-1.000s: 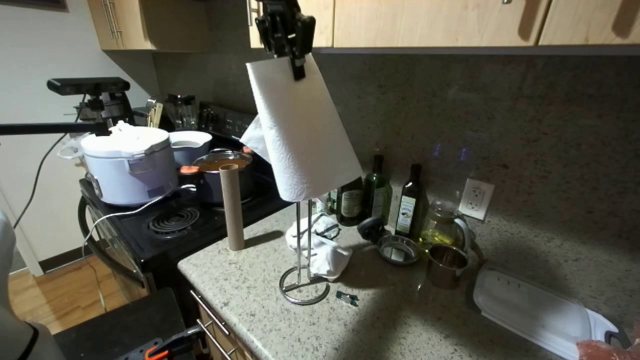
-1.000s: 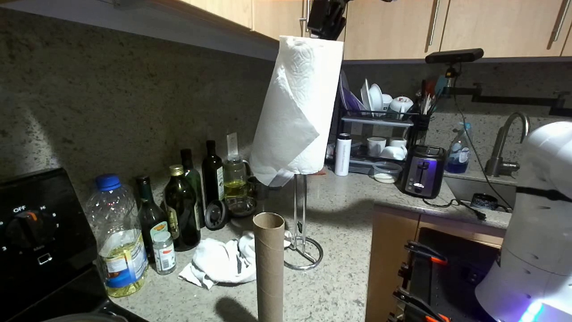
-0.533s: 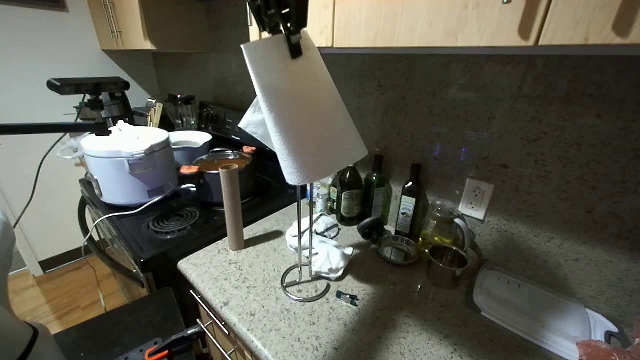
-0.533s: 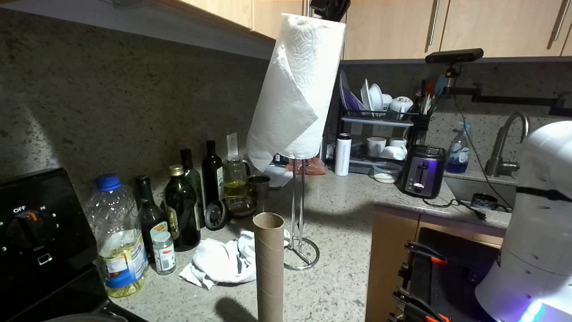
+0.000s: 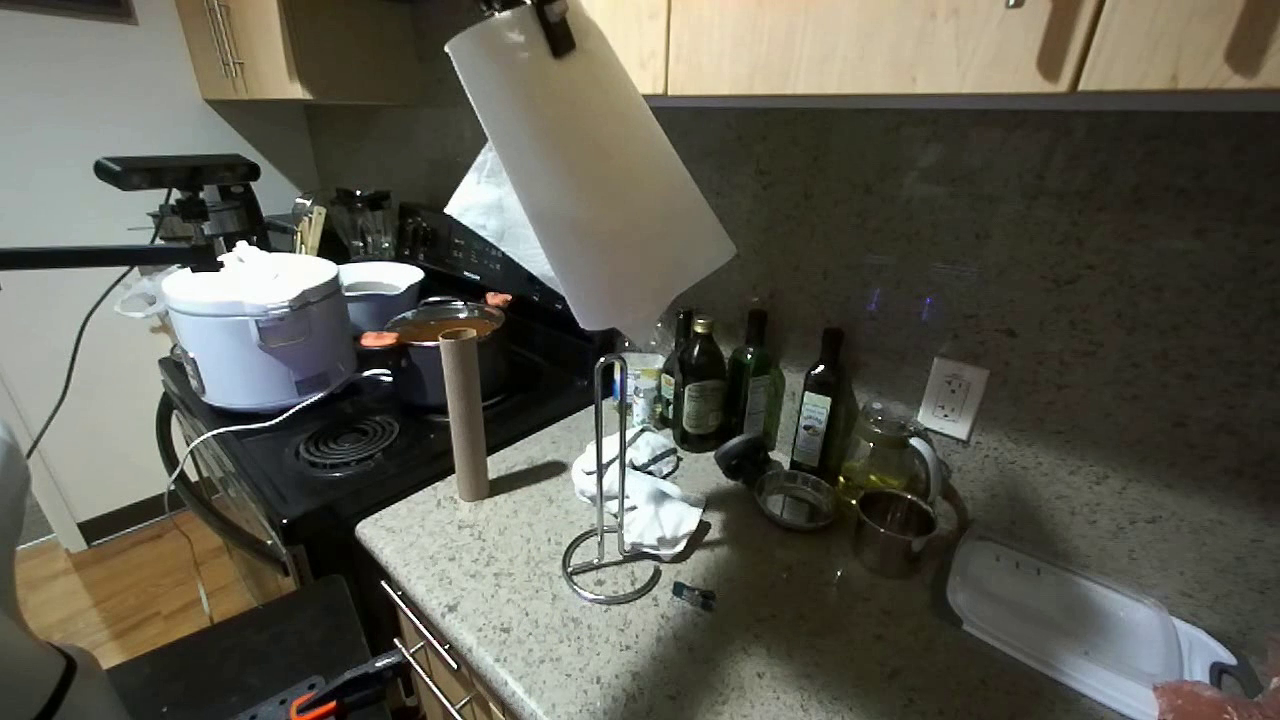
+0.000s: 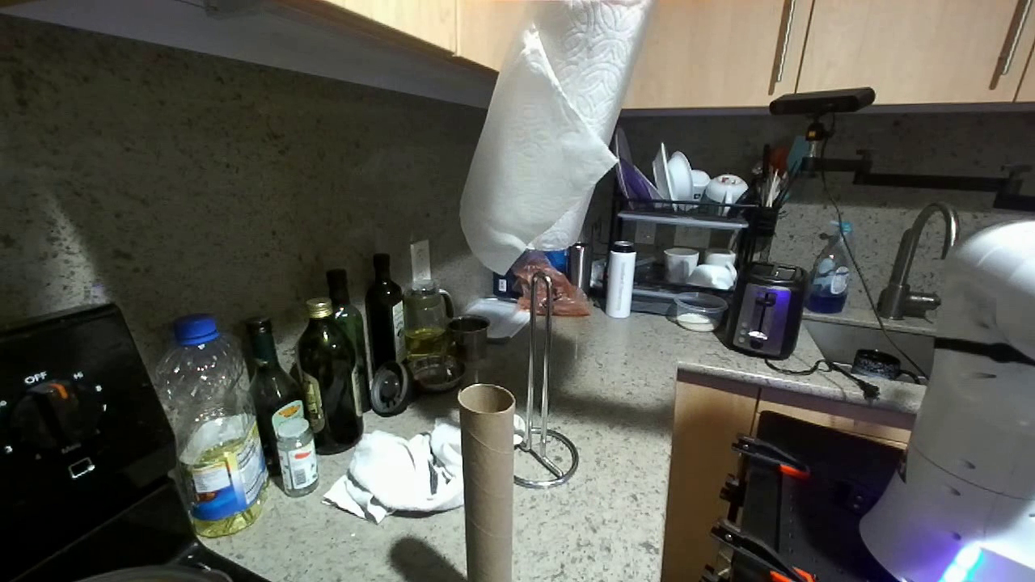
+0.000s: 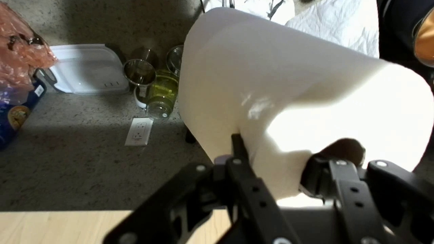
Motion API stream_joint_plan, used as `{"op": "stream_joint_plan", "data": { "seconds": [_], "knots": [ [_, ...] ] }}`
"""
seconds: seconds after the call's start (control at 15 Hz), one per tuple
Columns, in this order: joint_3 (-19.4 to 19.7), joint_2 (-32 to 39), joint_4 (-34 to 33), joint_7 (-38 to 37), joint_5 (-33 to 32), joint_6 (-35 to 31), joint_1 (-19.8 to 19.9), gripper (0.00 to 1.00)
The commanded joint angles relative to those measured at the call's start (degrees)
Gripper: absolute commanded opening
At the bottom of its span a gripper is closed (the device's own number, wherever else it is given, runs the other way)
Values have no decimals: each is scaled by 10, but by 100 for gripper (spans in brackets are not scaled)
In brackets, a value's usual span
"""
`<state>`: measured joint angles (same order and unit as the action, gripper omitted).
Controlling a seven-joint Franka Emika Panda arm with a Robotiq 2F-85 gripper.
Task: Replace the paper towel roll with the core on the stand
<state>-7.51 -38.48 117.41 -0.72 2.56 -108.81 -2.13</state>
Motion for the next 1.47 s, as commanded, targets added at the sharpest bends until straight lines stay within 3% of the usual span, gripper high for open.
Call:
{"op": "stream_joint_plan", "data": {
  "seconds": [0.0, 0.8, 1.4],
  "knots": [
    [-13, -32, -1, -34, -26, 0, 2, 9],
    [18, -101, 72, -102, -58, -14, 48, 9],
    [89, -147, 191, -161, -35, -83, 115, 9]
  ]
}}
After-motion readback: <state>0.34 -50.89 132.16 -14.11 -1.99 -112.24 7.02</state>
